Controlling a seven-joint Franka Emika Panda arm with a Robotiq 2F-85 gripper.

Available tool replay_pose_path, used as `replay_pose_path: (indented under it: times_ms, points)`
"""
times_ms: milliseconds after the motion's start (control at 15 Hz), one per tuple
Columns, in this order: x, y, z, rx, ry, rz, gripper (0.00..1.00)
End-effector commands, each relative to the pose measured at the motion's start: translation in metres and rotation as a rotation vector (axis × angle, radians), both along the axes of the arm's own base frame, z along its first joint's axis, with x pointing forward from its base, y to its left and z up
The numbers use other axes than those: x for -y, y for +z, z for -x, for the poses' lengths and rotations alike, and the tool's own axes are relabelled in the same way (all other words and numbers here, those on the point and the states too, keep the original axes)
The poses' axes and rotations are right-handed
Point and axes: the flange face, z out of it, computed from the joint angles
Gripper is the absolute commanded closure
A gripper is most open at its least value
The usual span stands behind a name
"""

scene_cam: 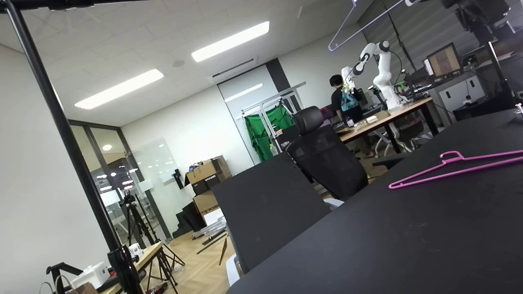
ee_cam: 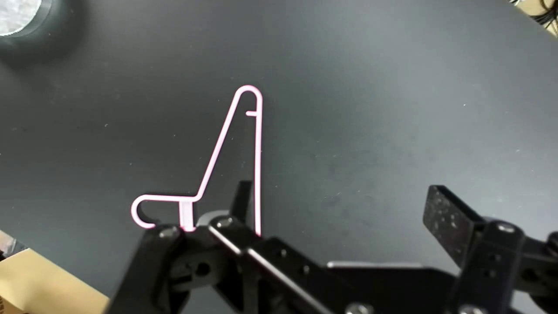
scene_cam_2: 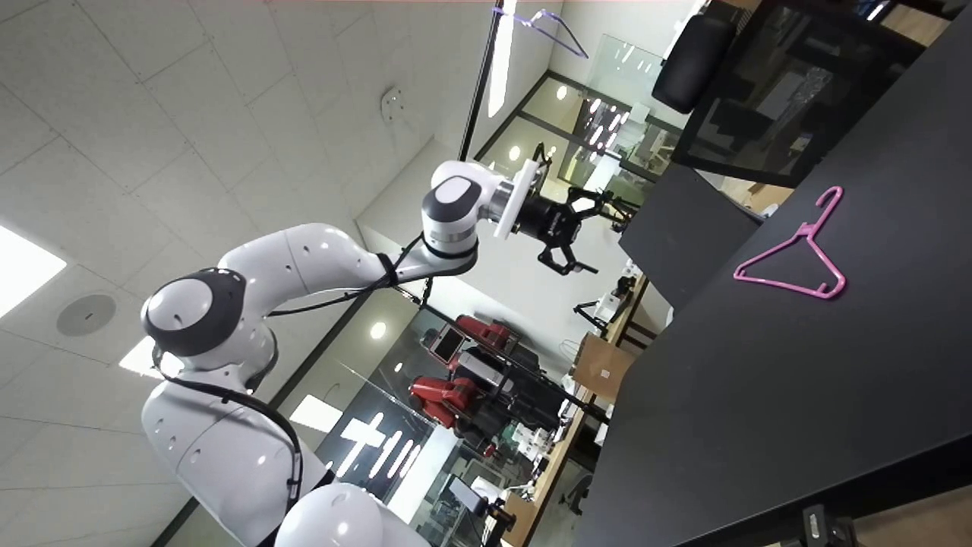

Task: Pick the pink hanger on the table and hang it on the stand

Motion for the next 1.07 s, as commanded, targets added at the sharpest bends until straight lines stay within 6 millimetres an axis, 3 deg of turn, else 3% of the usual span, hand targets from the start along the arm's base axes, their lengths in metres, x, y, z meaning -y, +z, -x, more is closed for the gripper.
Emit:
replay_pose_path:
  times_ms: [0,200,467,867,933,1000]
  points:
    - [0.018,-0.015,-0.063,-0.011,-0.047,-0.012,0.00]
    - [0.021,-0.040,-0.100,-0.029,-0.077,-0.012,0.00]
    - [0.011,-0.090,-0.126,-0.071,-0.070,-0.007,0.00]
    - [-0.005,-0.183,-0.132,-0.190,-0.141,0.050,0.00]
    - [-0.005,-0.171,-0.124,-0.161,-0.078,0.010,0.00]
    - [-0.006,-0.184,-0.123,-0.180,-0.096,0.019,0.00]
